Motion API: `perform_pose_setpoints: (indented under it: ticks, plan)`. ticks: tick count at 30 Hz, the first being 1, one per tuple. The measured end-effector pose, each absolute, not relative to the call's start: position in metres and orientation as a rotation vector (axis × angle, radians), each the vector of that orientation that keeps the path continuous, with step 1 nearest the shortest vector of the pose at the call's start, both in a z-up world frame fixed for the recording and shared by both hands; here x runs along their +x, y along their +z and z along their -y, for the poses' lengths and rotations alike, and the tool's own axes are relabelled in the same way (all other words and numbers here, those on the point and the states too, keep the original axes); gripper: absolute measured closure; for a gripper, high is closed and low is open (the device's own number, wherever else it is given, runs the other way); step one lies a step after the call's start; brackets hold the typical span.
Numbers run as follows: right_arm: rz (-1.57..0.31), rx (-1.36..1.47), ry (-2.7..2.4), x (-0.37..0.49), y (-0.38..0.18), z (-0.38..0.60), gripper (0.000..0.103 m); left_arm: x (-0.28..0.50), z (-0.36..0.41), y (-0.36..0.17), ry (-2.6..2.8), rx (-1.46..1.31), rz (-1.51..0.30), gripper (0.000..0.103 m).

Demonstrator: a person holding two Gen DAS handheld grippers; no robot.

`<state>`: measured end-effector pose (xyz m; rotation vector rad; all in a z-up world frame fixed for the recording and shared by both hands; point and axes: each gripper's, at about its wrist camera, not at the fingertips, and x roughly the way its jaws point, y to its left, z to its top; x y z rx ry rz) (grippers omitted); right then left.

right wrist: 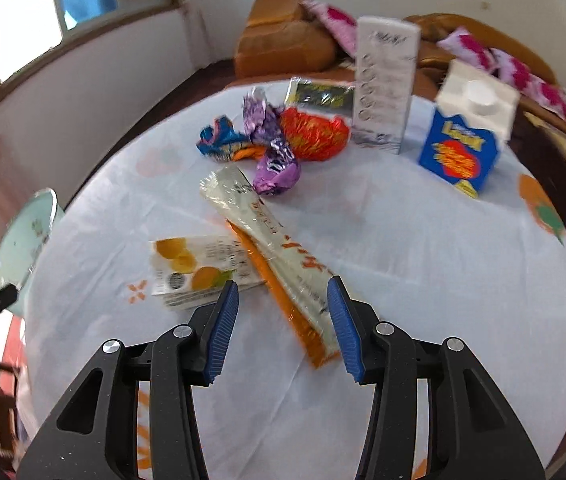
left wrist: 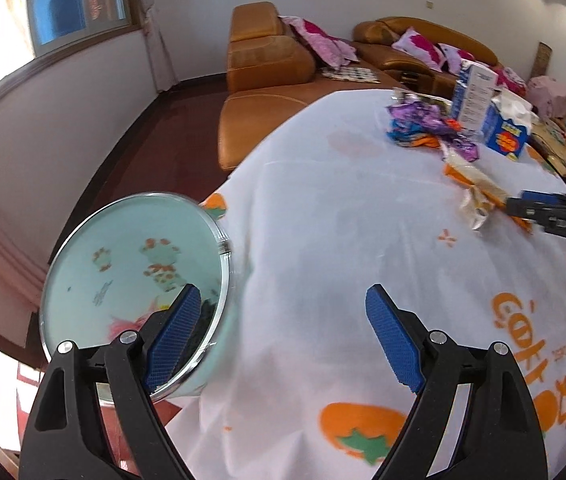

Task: Collect trash
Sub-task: 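Grasp orange snack stick with right tool while left tool grasps juice packet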

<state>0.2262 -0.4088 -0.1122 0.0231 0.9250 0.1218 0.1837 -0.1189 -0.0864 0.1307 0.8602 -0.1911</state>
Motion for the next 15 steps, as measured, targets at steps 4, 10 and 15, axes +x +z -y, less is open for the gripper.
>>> perform_pose_setpoints:
  ticks: [4, 10, 15]
  plan:
    - [-0.982, -0.009, 0.168, 0.242, -0.126, 0.416, 0.066, 0.191, 0.139, -0.082, -0.232, 0.148, -0.854, 0.02]
    - [-0.958, 0.043, 0.206, 0.216, -0.118, 0.431, 0.081, 0.205, 0.179, -0.074, -0.337, 0.149, -0.829, 0.021]
    - [-0.909, 0.122, 0.119, 0.167, -0.099, 0.462, 0.081, 0.219, 0.233, -0.071, -0.439, 0.21, -0.775, 0.021]
